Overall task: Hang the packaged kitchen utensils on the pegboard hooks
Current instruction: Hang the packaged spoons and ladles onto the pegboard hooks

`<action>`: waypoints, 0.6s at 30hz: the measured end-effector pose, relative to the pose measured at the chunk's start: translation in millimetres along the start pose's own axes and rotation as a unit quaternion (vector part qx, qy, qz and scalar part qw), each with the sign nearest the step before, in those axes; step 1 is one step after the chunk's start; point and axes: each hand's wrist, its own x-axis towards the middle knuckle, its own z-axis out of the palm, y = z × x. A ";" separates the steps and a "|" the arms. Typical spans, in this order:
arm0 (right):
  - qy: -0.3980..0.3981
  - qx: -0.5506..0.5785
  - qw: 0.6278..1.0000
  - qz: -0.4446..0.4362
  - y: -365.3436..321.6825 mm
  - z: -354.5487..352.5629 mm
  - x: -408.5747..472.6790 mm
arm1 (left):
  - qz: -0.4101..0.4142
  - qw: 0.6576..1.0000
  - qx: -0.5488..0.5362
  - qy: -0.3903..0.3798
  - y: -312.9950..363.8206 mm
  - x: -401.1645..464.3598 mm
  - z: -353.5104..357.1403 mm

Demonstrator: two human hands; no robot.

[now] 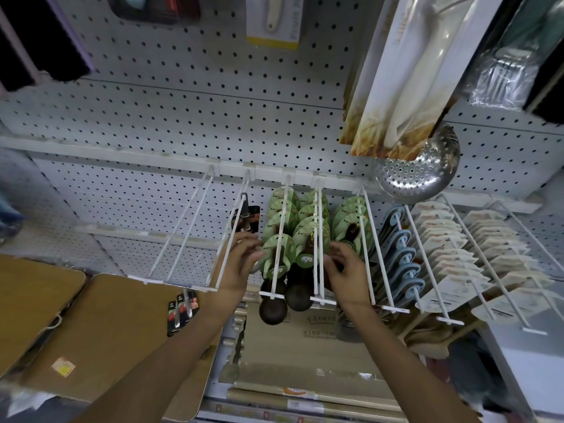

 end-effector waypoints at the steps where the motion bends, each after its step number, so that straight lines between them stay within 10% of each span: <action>1: 0.004 0.002 1.000 -0.010 -2.3 0.7 1.1 | 0.009 1.000 0.003 -0.004 -1.4 -1.7 1.1; 18: 0.019 0.015 0.999 -0.031 -3.5 -2.8 1.2 | -0.014 0.998 0.060 0.026 -4.9 2.7 1.9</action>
